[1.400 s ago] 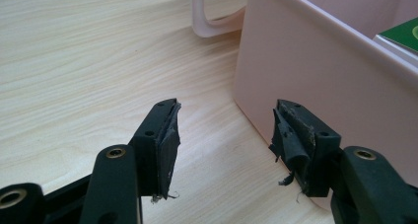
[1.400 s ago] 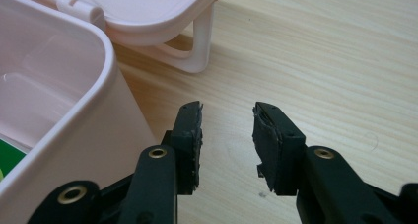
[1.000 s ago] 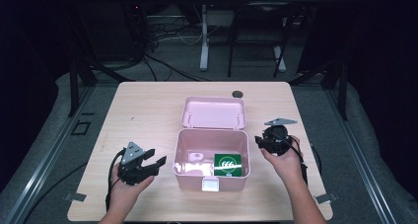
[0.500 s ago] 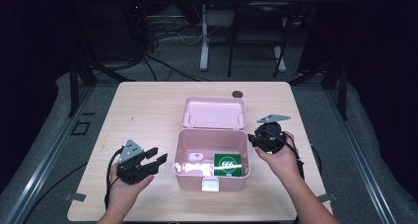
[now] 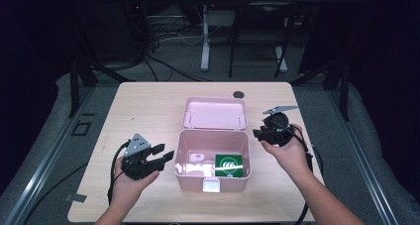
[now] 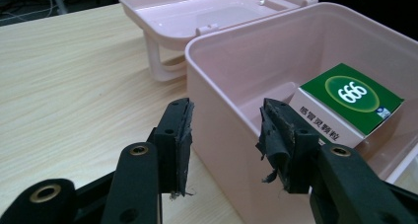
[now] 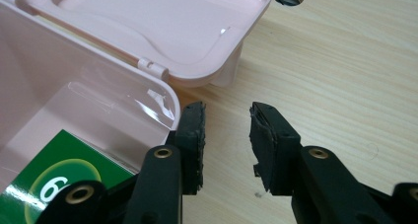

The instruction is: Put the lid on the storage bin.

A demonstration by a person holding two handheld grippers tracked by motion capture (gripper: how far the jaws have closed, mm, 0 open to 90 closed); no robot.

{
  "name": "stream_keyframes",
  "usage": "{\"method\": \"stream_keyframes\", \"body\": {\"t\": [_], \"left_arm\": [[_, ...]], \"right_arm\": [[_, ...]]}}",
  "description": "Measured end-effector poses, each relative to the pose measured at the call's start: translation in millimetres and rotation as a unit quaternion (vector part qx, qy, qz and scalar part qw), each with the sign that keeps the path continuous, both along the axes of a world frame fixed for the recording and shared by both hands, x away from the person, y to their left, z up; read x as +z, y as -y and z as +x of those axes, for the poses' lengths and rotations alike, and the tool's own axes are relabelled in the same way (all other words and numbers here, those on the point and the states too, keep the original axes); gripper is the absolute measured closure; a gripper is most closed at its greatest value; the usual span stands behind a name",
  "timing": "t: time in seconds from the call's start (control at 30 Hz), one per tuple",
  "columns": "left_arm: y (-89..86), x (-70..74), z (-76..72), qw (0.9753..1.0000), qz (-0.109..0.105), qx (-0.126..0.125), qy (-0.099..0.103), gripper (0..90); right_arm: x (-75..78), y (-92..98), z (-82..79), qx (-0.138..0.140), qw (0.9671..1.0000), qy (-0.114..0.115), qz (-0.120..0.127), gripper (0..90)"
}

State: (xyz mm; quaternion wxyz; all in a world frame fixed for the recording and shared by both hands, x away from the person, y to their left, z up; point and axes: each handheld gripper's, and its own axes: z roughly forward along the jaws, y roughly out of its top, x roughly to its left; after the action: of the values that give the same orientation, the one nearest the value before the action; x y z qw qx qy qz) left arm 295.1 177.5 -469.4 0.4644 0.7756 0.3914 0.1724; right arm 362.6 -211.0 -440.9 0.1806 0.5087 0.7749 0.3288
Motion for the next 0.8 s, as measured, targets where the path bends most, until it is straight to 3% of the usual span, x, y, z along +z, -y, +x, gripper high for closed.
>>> {"method": "stream_keyframes", "body": {"t": [0.13, 0.2, 0.23, 0.27, 0.53, 0.8], "left_arm": [[4.8, 3.5, 4.2, 0.9999, 0.002, -0.013, -0.008, 60.5], [10.7, 4.7, 8.4, 0.9993, -0.013, -0.030, -0.020, 63.2], [10.7, 4.7, 8.4, 0.9993, -0.013, -0.030, -0.020, 63.5], [14.4, 5.3, 10.2, 0.9996, 0.000, -0.023, -0.018, 63.5], [20.6, 2.2, 15.2, 0.9997, 0.017, -0.009, -0.017, 69.8], [19.9, -0.5, 14.0, 0.9996, 0.019, -0.010, -0.017, 75.2]], "right_arm": [[1.3, 0.8, 4.5, -0.008, 0.9999, -0.010, 0.006, 66.3], [0.9, -0.3, 7.4, -0.007, 0.9999, -0.014, -0.003, 66.3], [0.9, -0.9, 8.2, -0.006, 0.9999, -0.011, -0.006, 66.3], [1.6, -1.9, 9.2, -0.006, 0.9999, -0.011, -0.007, 66.3], [7.7, -8.2, 16.3, -0.001, 0.9999, -0.011, -0.008, 66.1], [11.6, -17.1, 30.2, -0.003, 0.9997, -0.024, -0.009, 66.0]]}}
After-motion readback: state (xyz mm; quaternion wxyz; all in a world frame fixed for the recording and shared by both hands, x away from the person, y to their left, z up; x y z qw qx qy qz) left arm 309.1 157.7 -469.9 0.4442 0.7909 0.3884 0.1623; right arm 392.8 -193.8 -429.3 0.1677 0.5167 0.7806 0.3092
